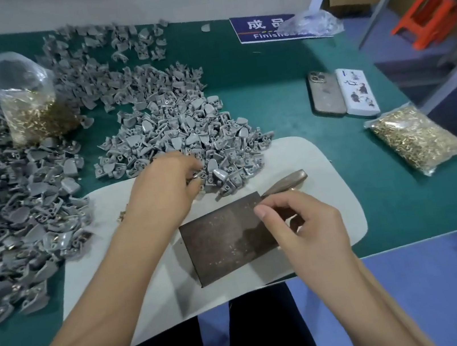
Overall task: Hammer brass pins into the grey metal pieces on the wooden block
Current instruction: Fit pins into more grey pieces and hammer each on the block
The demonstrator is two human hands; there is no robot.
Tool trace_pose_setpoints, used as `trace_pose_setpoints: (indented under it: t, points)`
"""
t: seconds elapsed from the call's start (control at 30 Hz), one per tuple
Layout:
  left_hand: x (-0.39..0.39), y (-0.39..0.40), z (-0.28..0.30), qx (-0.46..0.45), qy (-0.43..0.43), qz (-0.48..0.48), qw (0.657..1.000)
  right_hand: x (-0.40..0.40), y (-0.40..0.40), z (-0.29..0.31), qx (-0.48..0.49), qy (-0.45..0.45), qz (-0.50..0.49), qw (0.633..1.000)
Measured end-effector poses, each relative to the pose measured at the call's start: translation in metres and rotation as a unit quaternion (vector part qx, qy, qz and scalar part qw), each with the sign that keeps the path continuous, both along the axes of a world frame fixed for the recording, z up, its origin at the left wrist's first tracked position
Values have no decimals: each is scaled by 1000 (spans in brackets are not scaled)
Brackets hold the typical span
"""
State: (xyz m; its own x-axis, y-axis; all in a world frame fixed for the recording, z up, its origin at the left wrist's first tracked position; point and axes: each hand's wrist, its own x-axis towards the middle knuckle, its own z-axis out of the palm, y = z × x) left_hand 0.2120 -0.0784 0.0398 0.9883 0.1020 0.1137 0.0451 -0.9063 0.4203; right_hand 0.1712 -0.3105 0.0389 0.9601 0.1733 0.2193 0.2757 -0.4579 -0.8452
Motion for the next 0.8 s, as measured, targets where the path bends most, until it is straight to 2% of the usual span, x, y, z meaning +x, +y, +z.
trace_pose_setpoints:
  t: [0.2,0.3,0.43,0.53,0.67,0.8]
  points:
    - [-5,-1,-1,-46,-26,-9,999,-2,-2,4,19,6,-5,1000]
    - [-16,-4,8,-144,-53,13,988,-5,0,7,34,20,-5,999]
    - [-48,-17,21,-312,-53,43,948,-10,2,12,74,28,-2,997]
    - [-82,-27,21,-321,-26,27,946,-15,3,15,78,28,8,997]
    - [-101,-38,23,-333,-31,21,942,-20,4,13,70,32,15,997]
    - [-101,-43,21,-243,-18,32,969,-26,7,13,60,35,36,997]
